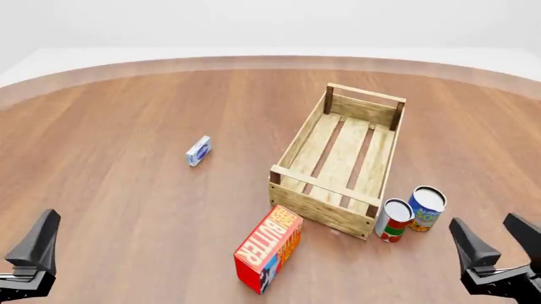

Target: Pick up the tomato sauce, and put it in the wooden tray.

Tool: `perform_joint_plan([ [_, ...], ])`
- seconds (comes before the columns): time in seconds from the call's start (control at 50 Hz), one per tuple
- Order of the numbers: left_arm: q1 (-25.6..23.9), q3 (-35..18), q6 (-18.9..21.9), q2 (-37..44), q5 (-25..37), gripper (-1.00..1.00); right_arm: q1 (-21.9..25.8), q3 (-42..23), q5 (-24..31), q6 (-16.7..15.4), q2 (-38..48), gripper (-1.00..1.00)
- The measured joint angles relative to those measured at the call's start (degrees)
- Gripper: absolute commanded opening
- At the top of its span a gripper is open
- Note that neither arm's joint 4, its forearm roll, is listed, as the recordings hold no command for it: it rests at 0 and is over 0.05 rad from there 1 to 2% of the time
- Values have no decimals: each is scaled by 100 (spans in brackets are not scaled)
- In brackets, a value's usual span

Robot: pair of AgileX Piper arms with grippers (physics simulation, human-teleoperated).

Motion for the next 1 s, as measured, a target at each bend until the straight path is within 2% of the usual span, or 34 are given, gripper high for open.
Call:
perform_joint_plan([
  [0.56,0,0,0,0,0,100,230,-201,-474,-82,1198,100],
  [1.0,0,0,0,0,0,100,430,-452,-715,116,2038,100],
])
